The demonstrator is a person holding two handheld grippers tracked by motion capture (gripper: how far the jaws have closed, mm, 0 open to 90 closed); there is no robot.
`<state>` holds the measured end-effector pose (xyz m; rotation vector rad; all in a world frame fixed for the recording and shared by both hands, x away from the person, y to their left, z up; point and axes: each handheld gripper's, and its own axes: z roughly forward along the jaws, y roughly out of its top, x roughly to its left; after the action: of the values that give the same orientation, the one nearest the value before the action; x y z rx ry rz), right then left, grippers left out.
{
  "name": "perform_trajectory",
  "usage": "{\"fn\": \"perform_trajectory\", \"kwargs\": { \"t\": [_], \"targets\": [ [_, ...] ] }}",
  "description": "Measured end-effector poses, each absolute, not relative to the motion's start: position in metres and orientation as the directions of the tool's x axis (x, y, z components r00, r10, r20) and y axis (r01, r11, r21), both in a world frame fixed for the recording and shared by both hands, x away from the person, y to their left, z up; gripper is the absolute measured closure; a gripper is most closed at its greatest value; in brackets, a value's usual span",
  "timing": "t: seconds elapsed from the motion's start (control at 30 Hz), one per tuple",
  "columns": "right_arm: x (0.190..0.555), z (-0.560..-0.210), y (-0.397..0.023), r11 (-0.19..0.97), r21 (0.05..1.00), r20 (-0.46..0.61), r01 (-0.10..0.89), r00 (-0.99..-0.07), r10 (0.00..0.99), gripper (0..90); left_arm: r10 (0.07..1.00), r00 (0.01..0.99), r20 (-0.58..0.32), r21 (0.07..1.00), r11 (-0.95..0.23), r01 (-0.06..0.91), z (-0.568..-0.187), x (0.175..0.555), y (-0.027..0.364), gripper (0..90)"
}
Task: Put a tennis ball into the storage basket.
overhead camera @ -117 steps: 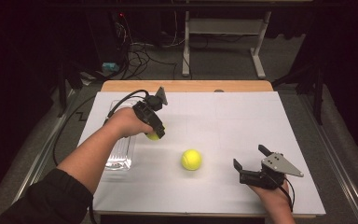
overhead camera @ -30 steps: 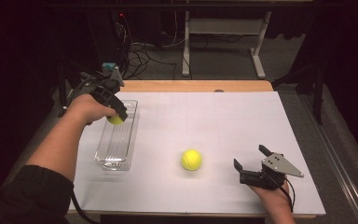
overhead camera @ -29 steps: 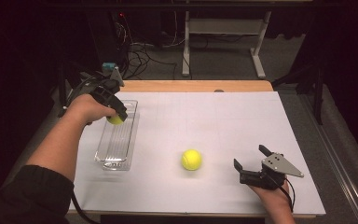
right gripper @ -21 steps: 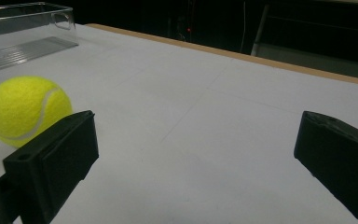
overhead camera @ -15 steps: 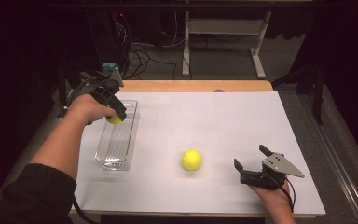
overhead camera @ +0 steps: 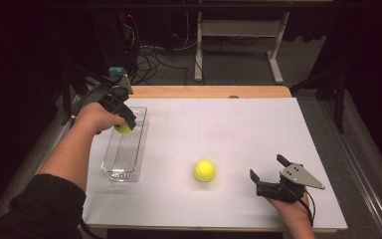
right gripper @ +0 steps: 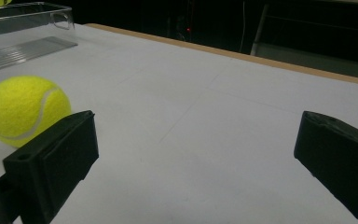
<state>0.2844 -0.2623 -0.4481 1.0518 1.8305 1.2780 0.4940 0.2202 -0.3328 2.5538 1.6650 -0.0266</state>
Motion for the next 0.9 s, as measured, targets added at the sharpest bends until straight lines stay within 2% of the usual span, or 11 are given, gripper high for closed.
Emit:
{"fn": "perform_trajectory", "kwargs": {
  "t": [0.9],
  "targets": [
    [0.284, -0.447, -0.264, 0.199, 0.95, -0.071, 0.24, -0.457, 0.886, 0.0, 0.915, 0.402, -0.02, 0.039, -0.401, 0.915, -0.361, 0.503, 0.211, 27.0]
  ]
}}
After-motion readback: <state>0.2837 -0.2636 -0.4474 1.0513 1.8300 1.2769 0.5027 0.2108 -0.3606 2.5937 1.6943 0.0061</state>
